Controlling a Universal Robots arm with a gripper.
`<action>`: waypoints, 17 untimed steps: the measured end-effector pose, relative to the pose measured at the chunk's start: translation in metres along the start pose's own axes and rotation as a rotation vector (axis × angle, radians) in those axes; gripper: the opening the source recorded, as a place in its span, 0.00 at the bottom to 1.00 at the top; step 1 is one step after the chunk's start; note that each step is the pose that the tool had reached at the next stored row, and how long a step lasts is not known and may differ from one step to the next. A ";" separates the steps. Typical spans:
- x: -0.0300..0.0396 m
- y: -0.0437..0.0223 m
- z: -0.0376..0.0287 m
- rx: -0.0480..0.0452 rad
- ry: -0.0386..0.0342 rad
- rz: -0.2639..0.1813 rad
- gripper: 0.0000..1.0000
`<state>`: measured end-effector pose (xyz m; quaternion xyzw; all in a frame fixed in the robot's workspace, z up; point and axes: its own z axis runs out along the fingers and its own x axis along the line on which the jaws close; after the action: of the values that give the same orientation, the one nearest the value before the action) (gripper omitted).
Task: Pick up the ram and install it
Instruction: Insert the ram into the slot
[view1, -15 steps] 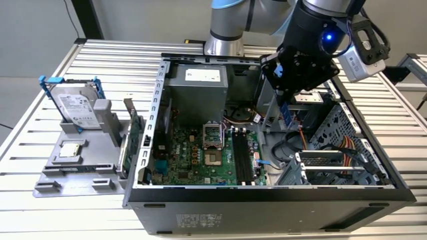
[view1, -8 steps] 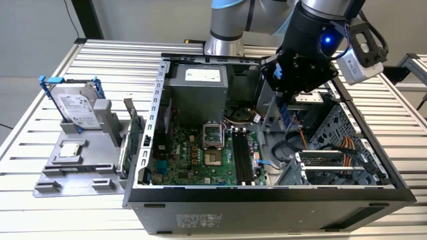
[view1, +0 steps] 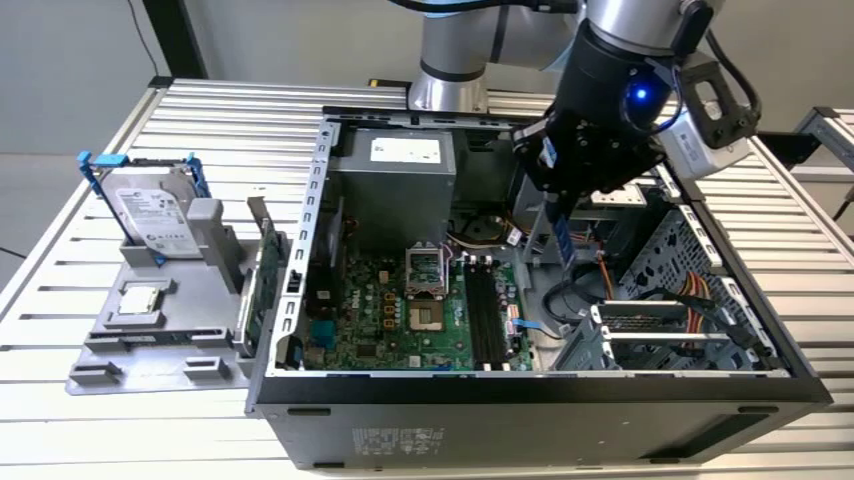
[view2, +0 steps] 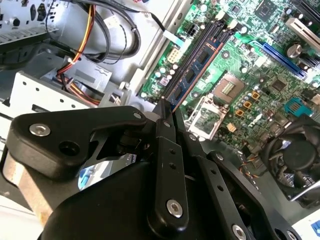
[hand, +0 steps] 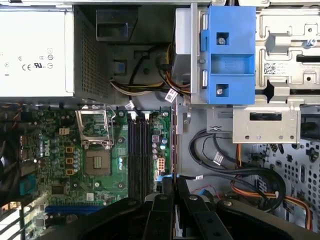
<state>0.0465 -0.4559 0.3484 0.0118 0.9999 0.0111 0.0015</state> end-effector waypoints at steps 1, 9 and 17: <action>0.0008 -0.0001 0.0009 0.0004 -0.0004 0.000 0.00; 0.0028 -0.0001 0.0027 0.0018 -0.0011 0.000 0.00; 0.0088 -0.0004 0.0075 0.0018 -0.0011 0.000 0.00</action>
<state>0.0377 -0.4559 0.3409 0.0118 0.9999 0.0101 0.0021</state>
